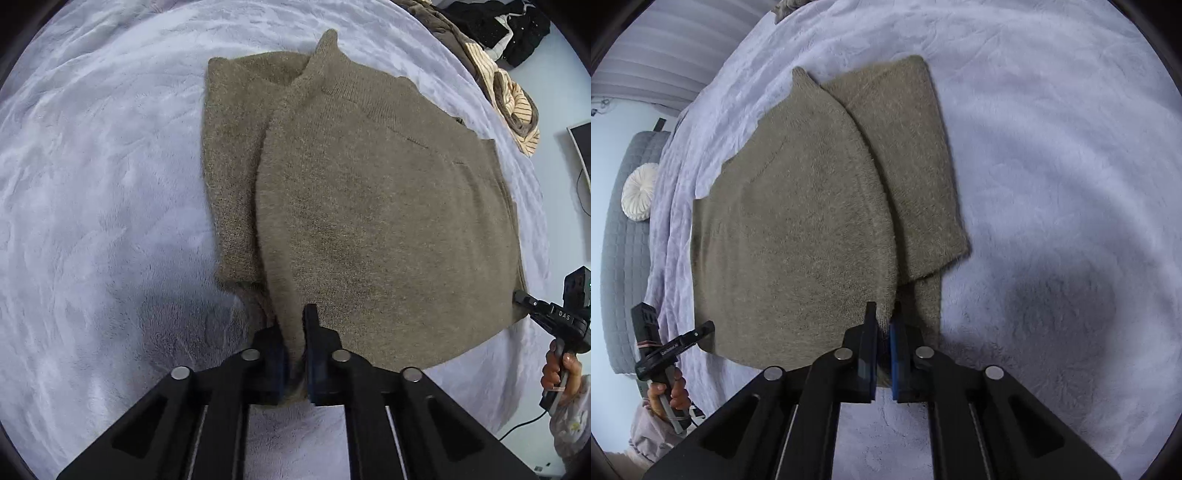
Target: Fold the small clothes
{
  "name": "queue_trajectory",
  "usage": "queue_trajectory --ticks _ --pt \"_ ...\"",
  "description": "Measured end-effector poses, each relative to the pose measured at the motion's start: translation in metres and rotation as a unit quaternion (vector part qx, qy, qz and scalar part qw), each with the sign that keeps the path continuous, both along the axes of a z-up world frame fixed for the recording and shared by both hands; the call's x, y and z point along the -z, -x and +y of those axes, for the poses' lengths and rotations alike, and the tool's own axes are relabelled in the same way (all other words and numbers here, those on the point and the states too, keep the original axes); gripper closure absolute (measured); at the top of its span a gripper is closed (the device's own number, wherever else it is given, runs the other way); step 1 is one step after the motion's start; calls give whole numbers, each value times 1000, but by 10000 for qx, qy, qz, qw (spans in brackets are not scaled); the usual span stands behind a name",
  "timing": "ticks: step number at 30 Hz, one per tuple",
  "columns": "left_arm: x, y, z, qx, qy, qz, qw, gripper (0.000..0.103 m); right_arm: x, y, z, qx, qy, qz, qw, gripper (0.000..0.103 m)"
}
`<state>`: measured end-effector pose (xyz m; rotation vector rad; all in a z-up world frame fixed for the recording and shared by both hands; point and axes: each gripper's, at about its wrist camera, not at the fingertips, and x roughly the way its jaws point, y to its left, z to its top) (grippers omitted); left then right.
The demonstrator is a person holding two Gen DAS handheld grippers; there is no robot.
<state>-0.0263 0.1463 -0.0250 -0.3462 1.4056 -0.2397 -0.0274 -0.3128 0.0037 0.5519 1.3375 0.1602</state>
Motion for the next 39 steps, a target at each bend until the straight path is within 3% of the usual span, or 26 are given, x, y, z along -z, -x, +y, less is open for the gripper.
queue_trajectory --ticks 2,5,10,14,15,16,17,18,20,25,32,35,37,39 --pt "-16 6 6 80 131 -192 9997 96 -23 7 2 -252 -234 -343 9988 98" --pt "-20 18 11 164 63 -190 9997 96 -35 17 -7 -456 1 -276 9986 98" --pt "19 34 3 258 -247 -55 9993 96 6 23 -13 -743 617 306 9949 98" --pt "11 47 8 80 -233 -80 9997 94 12 28 -23 -489 516 233 9972 99" --pt "7 49 11 -2 -388 -27 9992 85 10 30 -26 -413 505 237 9976 99" --pt "2 51 15 -108 -682 1 9976 55 4 35 -31 -288 553 265 9977 98" --pt "-8 53 19 -266 -1032 -114 9942 42 -1 39 -35 -162 638 272 9975 91" --pt "-18 52 24 -337 -1092 -314 9930 42 -9 44 -38 -15 774 240 9967 85" --pt "-36 45 26 -382 -945 -543 9933 42 -30 49 -41 189 1136 -12 9933 85" --pt "-64 -20 -6 -210 -739 -1197 9898 42 -66 6 -18 28 1170 -707 9906 85" --pt "-50 -106 -48 -92 -532 -1459 9878 42 -48 -91 48 -412 1261 -902 9871 86" --pt "-21 -121 -51 -120 -656 -1206 9905 42 -33 -115 52 -343 1217 -893 9880 86" --pt "2 -125 -47 -136 -799 -1058 9911 42 -11 -126 45 -253 1203 -655 9903 86" --pt "8 -124 -41 -115 -697 -1165 9907 42 5 -128 32 -152 1006 -630 9928 100"
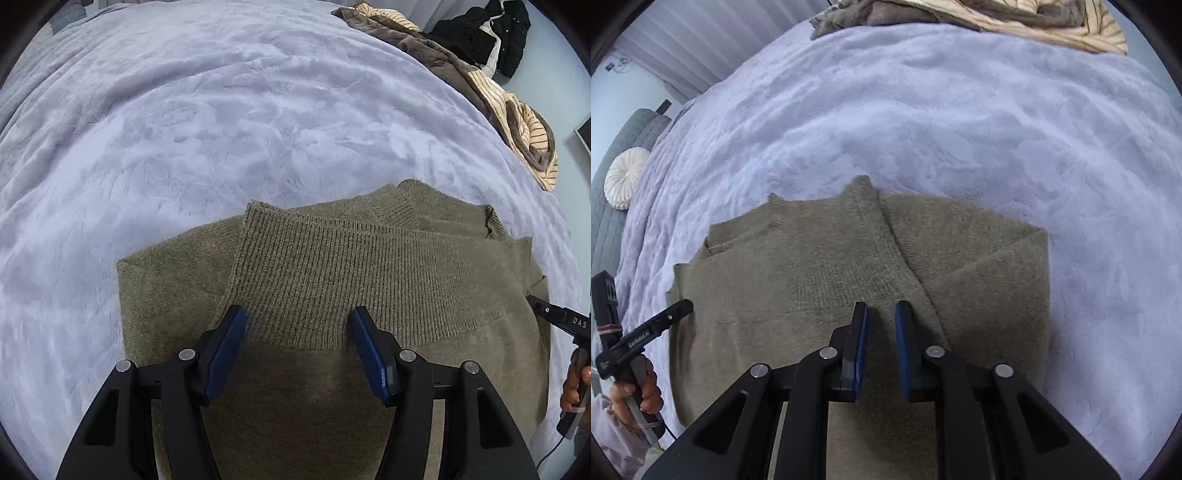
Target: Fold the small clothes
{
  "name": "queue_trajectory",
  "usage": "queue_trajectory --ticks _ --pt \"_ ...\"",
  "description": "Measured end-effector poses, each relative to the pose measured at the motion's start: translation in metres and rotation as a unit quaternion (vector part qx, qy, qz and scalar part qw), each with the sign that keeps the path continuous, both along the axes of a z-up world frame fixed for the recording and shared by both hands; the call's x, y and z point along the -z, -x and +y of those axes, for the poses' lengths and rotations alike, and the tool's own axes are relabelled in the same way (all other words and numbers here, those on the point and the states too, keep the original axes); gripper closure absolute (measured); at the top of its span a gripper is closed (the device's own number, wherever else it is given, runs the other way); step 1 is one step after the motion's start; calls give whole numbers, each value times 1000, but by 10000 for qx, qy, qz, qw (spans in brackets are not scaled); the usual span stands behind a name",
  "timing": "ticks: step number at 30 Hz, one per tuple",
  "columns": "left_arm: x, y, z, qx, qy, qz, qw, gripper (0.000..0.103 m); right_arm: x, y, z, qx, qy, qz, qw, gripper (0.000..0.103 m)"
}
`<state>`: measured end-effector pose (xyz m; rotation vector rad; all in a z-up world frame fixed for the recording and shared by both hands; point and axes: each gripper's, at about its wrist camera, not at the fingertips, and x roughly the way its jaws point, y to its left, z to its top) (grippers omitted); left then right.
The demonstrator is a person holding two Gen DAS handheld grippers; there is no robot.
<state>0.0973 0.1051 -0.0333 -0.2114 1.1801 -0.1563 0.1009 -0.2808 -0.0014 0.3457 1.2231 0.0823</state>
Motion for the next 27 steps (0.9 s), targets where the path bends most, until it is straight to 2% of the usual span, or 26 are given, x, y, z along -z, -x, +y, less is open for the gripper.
queue_trajectory --ticks 4,6,8,10,12,17,20,23,24,25,26,27 --pt "-14 3 8 -19 4 14 10000 42 1 5 -18 176 -390 -69 9991 103" --pt "-17 6 13 -109 -242 -23 9996 42 -3 7 -21 135 -373 -16 9992 103" --pt "-9 7 23 -320 -528 231 9978 42 -6 9 -20 105 -288 48 9995 103" --pt "-10 14 37 -565 -289 344 9974 42 -13 14 -18 147 -217 100 9996 103" --pt "-21 26 40 -665 -365 316 9966 42 -26 22 -16 93 -190 51 9998 100" --pt "-39 63 19 -492 -464 364 9970 42 -48 56 0 -285 -210 -52 9994 100" --pt "-37 86 2 -447 -406 559 9966 42 -36 76 6 -378 -204 207 9989 100" --pt "-32 107 -17 -419 -349 783 9954 41 -6 90 -1 -203 -293 745 9966 100" --pt "-31 112 -22 -422 -319 850 9950 38 -2 94 -6 -113 -452 764 9960 100" --pt "-30 117 -26 -430 -311 889 9946 19 -2 97 -10 -16 -582 720 9957 100" --pt "-31 122 -30 -474 -345 842 9947 4 -3 99 -15 63 -677 705 9952 100" --pt "-33 128 -34 -497 -361 778 9951 3 -5 100 -17 125 -725 701 9948 100"
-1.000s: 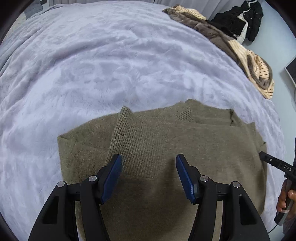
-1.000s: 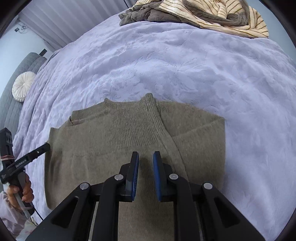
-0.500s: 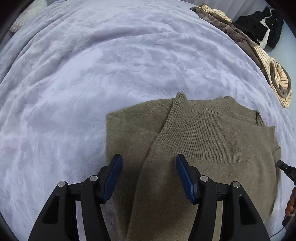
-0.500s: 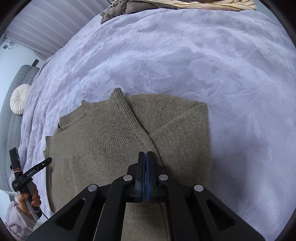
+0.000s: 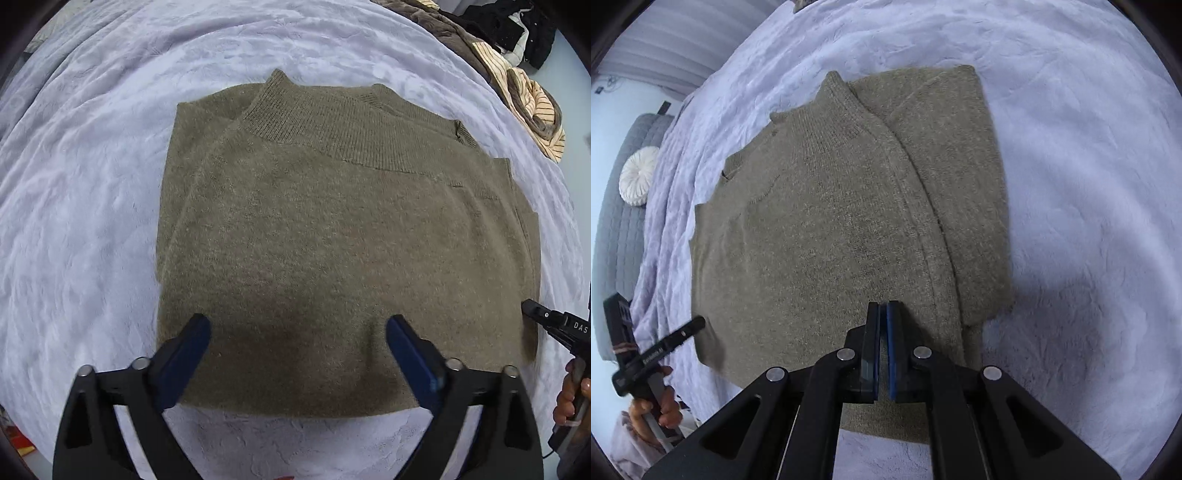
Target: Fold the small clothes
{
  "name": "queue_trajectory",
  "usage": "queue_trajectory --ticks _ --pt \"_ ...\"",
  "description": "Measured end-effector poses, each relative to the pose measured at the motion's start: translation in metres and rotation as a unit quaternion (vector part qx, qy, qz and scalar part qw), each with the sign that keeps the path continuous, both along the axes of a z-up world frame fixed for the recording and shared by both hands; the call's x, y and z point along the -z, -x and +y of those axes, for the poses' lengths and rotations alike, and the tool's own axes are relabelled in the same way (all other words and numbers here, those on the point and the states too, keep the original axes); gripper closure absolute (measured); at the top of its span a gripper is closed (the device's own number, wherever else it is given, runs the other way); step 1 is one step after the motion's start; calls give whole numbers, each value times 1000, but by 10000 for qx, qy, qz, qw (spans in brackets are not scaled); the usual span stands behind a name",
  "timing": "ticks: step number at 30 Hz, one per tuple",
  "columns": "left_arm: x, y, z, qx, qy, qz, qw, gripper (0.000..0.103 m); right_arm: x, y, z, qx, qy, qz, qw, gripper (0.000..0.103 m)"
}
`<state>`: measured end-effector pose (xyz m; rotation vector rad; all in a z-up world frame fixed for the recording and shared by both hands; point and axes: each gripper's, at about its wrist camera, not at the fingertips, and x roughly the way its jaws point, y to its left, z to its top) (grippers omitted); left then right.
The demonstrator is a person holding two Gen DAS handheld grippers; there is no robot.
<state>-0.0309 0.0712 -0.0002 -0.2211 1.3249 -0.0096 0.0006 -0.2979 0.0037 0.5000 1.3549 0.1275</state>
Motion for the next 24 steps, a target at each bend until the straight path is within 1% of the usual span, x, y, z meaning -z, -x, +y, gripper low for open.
queue_trajectory --ticks 2,4,7,9,11,13,14,15,18,20,24 --pt "-1 6 -10 91 42 75 9999 3 -5 4 -2 47 -47 -21 10000 99" --pt "-2 10 -19 104 -2 81 9999 3 -10 9 -1 -19 -26 -52 10000 99" --pt "-12 17 -34 195 -165 -46 9997 3 -17 19 -1 -25 23 -124 9999 99" --pt "-19 21 -43 253 -238 -108 9993 1 -21 25 -4 22 -46 -174 9998 98" --pt "-23 24 -50 308 -259 -76 9992 1 -24 32 -4 63 -134 -203 9997 86" --pt "-25 25 -55 333 -279 -19 9991 1 -28 39 -4 91 -215 -298 9993 45" --pt "-25 25 -57 316 -268 17 9991 1 -31 43 -4 93 -276 -364 9989 40" --pt "-25 25 -58 317 -226 63 9992 1 -32 45 -3 81 -332 -414 9986 38" --pt "-18 21 -62 370 -118 248 9989 1 -36 51 1 37 -433 -476 9979 38" --pt "-14 22 -65 492 45 313 9983 1 -37 54 3 50 -507 -496 9975 38" --pt "-14 25 -64 560 78 218 9982 1 -33 61 9 77 -584 -419 9974 37"
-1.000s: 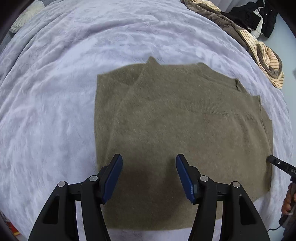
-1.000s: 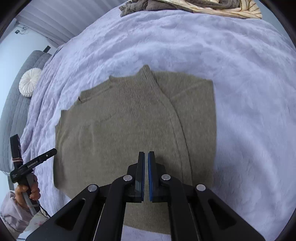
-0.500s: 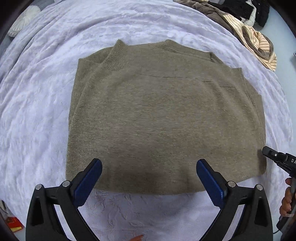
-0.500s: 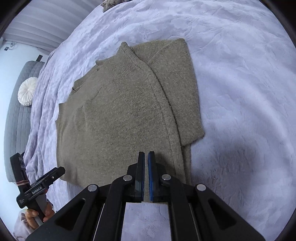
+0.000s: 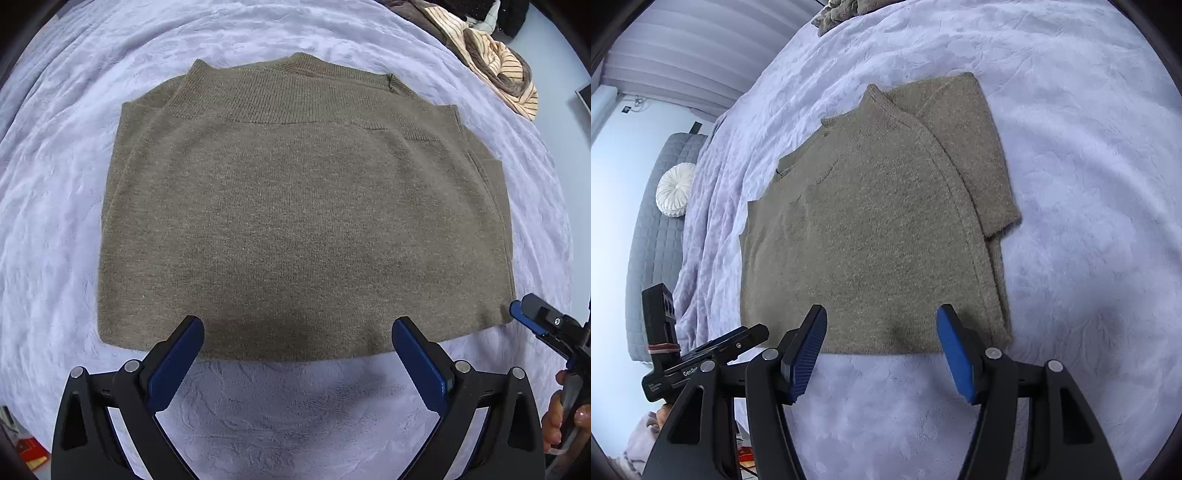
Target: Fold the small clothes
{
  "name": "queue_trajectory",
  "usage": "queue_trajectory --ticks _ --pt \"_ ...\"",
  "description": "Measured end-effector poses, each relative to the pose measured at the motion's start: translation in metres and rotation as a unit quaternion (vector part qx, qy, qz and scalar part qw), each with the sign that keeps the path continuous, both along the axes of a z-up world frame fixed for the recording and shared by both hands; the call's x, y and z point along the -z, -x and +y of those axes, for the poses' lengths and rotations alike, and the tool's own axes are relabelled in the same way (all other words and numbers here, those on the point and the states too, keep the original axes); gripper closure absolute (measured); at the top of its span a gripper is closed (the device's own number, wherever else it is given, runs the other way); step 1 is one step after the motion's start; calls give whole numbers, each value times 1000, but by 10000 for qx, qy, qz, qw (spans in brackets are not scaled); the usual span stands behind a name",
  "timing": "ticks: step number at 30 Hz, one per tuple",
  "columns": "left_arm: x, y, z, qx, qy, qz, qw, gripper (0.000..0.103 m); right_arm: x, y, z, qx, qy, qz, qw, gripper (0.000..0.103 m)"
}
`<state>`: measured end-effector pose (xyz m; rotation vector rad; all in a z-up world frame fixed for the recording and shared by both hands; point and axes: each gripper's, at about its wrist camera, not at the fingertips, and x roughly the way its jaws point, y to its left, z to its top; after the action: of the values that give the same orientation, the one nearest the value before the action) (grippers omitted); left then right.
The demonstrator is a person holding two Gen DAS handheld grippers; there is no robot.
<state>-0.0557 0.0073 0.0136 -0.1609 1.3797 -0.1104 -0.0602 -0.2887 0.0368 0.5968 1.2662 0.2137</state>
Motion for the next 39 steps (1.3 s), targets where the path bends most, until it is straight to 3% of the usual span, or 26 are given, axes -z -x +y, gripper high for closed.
queue_trajectory --ticks 6,12,16,20,27,28,29,30,34,37,39 --pt "-3 -4 31 79 57 -234 9997 1 6 10 28 96 -15 113 9999 37" --pt "-3 -16 95 -163 295 -280 9990 1 14 14 84 218 -371 186 9989 37" --pt "-5 -21 150 -475 331 -418 9974 1 34 11 140 222 -1142 369 9925 37" --pt "3 -24 200 -725 228 -483 9959 1 72 2 205 238 -1943 695 9782 37" --pt "19 -15 243 -1035 279 -321 9937 1 123 -14 284 662 -2538 1027 9595 37" --pt "21 -12 247 -1035 306 -290 9937 1 126 -16 289 742 -2546 1058 9584 44" --pt "21 -10 249 -1023 349 -279 9938 1 127 -21 291 791 -2573 1093 9569 59" --pt "20 -8 250 -1004 371 -300 9938 1 124 -25 294 752 -2516 1116 9584 95" --pt "17 -6 248 -765 264 -470 9956 1 90 -33 308 11 -1814 697 9809 95" --pt "26 -12 241 -677 196 -356 9969 1 110 -24 317 -44 -1388 1074 9845 95" --pt "28 -16 235 -646 269 -322 9970 1 123 -18 316 80 -1407 1197 9828 95"
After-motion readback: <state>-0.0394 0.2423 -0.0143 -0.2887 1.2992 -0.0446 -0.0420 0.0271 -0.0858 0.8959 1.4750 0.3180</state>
